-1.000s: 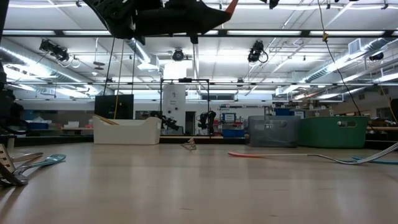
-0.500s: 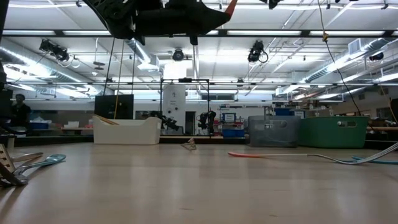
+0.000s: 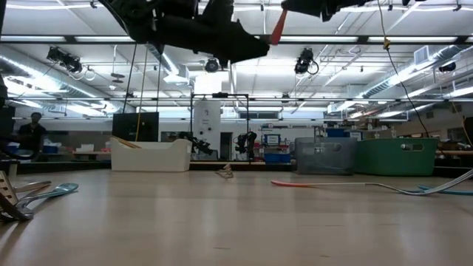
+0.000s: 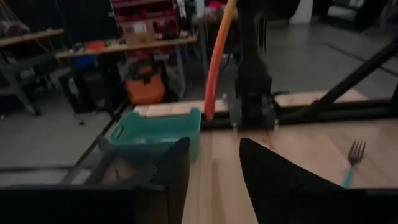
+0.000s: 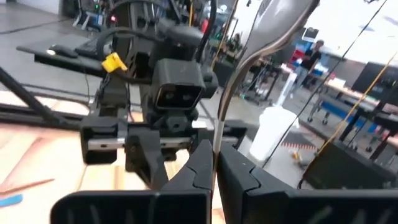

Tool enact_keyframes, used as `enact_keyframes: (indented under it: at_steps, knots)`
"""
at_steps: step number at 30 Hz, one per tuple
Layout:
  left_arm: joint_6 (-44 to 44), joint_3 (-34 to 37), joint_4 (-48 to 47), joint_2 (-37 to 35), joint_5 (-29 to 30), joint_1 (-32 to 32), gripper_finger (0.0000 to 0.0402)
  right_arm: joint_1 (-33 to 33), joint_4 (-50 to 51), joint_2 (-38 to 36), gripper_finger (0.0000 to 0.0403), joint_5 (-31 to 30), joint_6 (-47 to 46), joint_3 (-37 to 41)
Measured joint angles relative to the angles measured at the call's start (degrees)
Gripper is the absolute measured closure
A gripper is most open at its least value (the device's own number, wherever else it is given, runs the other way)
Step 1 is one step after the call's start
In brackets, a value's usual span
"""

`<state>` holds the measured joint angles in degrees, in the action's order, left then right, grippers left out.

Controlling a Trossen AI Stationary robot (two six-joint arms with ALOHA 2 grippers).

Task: Sort silverware by color (type)
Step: Put the left orange fork into the green bin

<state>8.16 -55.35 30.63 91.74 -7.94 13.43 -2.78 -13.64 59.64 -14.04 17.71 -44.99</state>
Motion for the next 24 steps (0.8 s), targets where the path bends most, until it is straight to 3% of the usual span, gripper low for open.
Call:
enact_keyframes:
  at_steps: [12, 24]
  knots:
    - [-3.04, 0.02, -14.28, -0.02, 0.47, -2.11, 0.0251, -3.13, 9.98, 0.00, 0.0388, -8.54, -2.54, 0.00]
    - [-3.03, 0.02, -21.55, -0.02, 0.42, -6.18, 0.0251, -9.69, 18.53, 0.00, 0.0387, -19.39, -4.10, 0.00]
